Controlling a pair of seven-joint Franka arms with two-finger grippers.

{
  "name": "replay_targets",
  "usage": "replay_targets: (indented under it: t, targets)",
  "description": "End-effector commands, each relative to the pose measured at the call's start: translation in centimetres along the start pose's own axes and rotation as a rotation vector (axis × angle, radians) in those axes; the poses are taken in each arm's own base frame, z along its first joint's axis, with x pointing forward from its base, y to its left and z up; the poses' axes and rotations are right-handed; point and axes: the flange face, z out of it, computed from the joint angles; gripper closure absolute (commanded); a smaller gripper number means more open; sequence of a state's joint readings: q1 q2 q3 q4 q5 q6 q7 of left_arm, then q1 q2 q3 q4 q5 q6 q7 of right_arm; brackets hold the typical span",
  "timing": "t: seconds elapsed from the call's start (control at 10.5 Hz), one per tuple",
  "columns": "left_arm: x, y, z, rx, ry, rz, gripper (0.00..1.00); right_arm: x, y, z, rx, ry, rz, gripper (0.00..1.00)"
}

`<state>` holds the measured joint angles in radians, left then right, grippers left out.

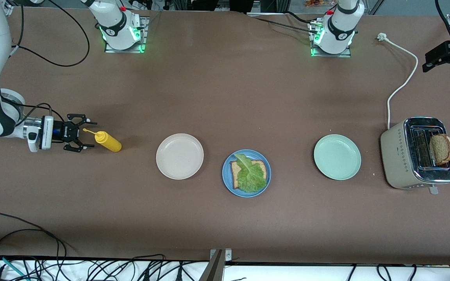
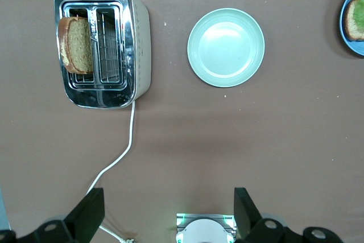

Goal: Make sandwich in blue plate with both arms
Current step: 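Close the right gripper around the yellow mustard bottle, then lift and carry the mustard bottle with the right gripper over the blue plate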

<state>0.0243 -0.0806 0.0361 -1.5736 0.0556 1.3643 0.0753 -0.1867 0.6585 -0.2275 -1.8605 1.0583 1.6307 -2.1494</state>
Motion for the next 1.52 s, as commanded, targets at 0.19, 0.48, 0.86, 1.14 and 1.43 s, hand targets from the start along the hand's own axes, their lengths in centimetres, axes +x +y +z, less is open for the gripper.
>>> replay_targets:
  t: [0.19,0.48,0.86,1.14,1.43]
  targets:
    - [0.0,0.0,-0.6,-0.003,-0.002,0.016,0.0,-1.1,2.7,1.9,0.053,0.085,-0.072,0.0]
    - [0.0,0.0,-0.5,-0.003,-0.003,0.017,0.0,-1.7,3.3,3.4,0.061,0.111,-0.088,0.0]
    - [0.0,0.0,-0.5,-0.003,-0.003,0.017,0.0,-1.4,3.3,5.7,0.1,0.182,-0.093,0.0]
    - [0.0,0.0,-0.5,-0.003,-0.003,0.019,0.0,-1.8,4.1,6.2,0.105,0.184,-0.105,0.0]
    - [0.0,0.1,-0.6,-0.003,-0.001,0.02,0.0,-1.5,4.2,6.7,0.111,0.196,-0.108,0.07]
